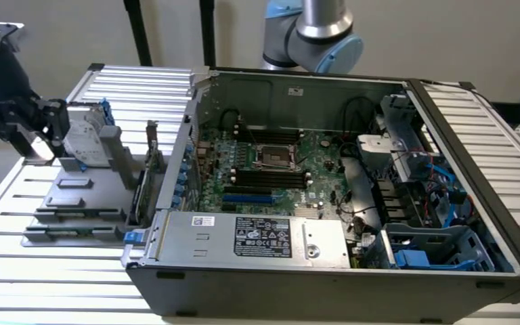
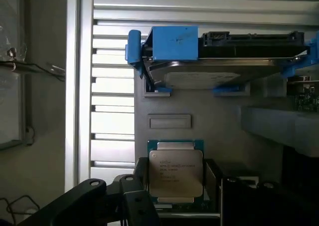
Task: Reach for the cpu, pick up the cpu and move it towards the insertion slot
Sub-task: 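Pick up the cpu and move it towards the insertion slot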
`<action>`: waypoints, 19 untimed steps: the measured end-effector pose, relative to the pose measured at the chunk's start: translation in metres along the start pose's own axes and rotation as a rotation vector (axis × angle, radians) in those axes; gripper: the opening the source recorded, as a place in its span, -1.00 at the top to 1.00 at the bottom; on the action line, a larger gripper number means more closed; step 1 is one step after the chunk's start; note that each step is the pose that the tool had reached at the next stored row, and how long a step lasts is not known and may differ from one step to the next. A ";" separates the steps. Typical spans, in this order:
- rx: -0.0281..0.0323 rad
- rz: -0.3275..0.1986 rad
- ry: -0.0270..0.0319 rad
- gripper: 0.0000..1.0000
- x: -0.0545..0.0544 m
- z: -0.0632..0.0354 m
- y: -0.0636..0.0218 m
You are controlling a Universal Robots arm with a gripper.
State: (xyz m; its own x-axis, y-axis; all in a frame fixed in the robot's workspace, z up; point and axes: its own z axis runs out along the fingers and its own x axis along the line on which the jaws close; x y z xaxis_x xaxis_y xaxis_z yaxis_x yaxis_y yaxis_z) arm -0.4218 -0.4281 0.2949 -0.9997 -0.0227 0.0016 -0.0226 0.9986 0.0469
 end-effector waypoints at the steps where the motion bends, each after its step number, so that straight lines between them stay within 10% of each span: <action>1: -0.0009 -0.001 0.0001 -0.10 -0.004 -0.0045 -0.0003; 19: -0.0216 -0.006 0.0065 -0.10 -0.079 -0.0860 -0.0028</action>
State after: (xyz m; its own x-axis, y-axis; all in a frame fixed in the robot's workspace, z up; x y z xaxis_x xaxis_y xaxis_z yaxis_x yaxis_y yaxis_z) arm -0.3422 -0.4331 0.3805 -0.9995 -0.0294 0.0077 -0.0288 0.9972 0.0685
